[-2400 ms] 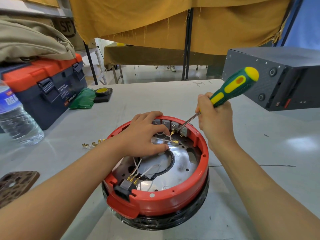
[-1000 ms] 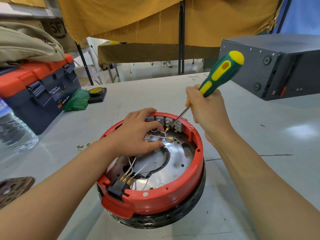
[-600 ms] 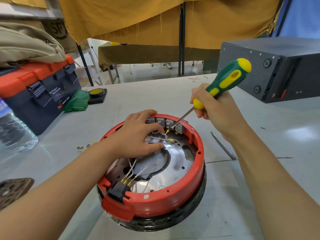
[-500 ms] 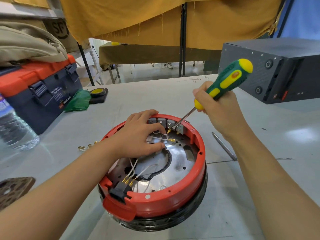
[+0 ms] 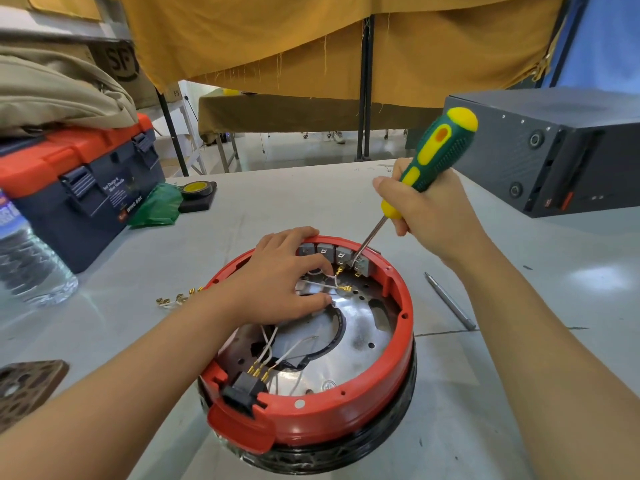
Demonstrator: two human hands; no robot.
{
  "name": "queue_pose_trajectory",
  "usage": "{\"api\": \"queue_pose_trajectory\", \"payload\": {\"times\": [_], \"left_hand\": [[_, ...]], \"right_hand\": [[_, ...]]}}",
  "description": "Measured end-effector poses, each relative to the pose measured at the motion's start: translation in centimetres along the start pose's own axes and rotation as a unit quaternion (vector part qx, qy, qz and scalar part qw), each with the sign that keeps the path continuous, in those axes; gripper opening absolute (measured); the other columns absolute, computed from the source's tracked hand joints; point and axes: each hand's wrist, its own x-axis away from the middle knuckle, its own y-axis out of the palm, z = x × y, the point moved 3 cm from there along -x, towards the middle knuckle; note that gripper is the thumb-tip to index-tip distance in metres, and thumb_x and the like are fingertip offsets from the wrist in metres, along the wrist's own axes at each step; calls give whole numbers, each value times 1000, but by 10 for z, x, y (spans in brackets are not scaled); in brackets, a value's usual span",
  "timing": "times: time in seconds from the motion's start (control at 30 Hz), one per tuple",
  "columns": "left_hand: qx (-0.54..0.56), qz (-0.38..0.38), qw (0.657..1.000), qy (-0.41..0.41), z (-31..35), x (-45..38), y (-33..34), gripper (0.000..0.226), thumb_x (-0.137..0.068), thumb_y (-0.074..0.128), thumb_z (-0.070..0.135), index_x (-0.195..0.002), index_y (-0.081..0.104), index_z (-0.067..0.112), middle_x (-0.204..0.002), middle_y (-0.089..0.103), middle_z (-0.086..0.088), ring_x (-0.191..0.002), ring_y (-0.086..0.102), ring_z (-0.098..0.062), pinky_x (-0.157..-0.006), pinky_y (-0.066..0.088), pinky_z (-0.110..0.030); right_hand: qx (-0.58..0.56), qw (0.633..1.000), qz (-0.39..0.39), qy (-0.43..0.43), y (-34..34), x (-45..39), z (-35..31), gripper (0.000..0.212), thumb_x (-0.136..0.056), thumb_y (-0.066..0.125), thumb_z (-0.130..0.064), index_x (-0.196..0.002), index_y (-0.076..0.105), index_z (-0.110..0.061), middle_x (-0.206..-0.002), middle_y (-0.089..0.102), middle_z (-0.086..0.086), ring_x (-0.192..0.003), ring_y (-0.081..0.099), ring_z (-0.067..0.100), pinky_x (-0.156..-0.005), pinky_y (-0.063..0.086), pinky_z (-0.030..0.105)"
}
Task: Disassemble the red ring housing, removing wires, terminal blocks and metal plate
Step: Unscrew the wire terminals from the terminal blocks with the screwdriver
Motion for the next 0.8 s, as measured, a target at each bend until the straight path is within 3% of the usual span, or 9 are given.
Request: {"api": "queue_pose_trajectory", "payload": {"times": [0.17,0.3,0.43,0.63,0.8], "left_hand": [[5,2,1000,4,0,0,1,35,-85,57,50,-119,54,41,-154,16,5,-140,14,-15,-114,8,-31],[2,-1,1000,3,-1,0,1,36,-85,56,52,-120,54,42,-155,15,5,-141,14,-16,-115,8,-33],[-3,-5,1000,4,-1,0,1,37,-85,56,52,-120,53,42,-155,14,5,-141,13,-15,-115,8,-33],[-4,-7,1000,1,0,0,1,37,-85,56,53,-121,53,43,-155,14,5,-141,12,-15,-114,8,-32],[-7,-9,1000,-1,0,0,0,37,-85,55,52,-122,52,43,-155,14,4,-141,12,-17,-114,8,-32]], "right_hand": [[-48,997,54,-10,4,11,2,29,-81,56,-18,-55,43,-14,-47,43,4,-38,44,12,-45,39,21],[-47,997,50,-47,7,20,-3,26,-78,54,-22,-55,45,-16,-46,44,1,-41,46,9,-46,41,19],[-21,996,40,-72,9,22,-6,28,-80,54,-20,-57,46,-6,-49,43,9,-47,44,22,-50,42,28],[-100,993,63,-2,2,17,5,29,-77,52,-18,-53,36,-15,-41,35,-9,-42,39,12,-48,41,22],[-117,988,96,16,6,16,7,25,-72,52,-18,-52,37,-17,-38,33,-11,-47,38,11,-46,38,16]]}}
